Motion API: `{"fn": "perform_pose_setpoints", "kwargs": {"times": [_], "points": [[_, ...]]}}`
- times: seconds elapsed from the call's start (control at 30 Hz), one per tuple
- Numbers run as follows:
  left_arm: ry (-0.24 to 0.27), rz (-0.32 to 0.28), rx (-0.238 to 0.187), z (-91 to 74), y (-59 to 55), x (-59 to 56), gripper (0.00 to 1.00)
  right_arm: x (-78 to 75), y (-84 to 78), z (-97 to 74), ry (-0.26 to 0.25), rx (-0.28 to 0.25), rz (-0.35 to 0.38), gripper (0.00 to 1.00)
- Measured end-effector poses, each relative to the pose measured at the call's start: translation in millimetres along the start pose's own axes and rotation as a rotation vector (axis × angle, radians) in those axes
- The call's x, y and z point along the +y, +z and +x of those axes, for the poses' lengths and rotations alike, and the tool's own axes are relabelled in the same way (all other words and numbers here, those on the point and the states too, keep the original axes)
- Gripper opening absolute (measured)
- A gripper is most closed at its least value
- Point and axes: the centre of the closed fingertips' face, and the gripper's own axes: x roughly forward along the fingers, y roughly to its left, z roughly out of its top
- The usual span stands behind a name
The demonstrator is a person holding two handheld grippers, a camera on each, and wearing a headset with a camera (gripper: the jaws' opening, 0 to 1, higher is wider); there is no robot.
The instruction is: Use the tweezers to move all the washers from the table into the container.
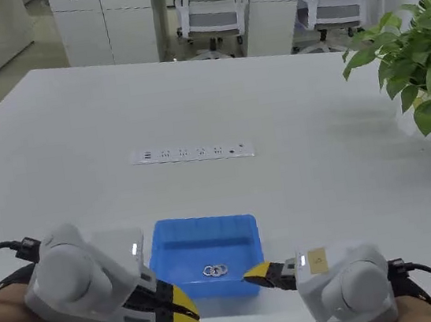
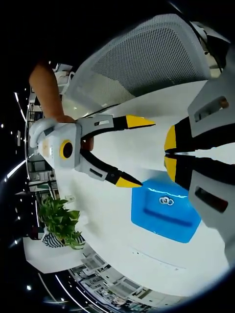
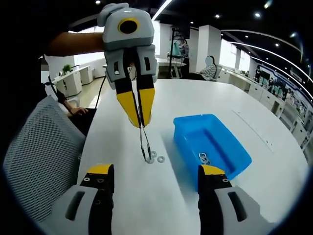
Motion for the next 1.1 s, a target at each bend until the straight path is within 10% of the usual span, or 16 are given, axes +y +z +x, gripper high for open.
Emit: {"fn": "perform_pose_setpoints", "kwargs": {"times": [1.1], "points": [[-0.011,0.007,-0.009,2.9,1.7,-0.2,0.05,18.5,11.1,52.6,0.142,0.014,-0.157,0.12]]}}
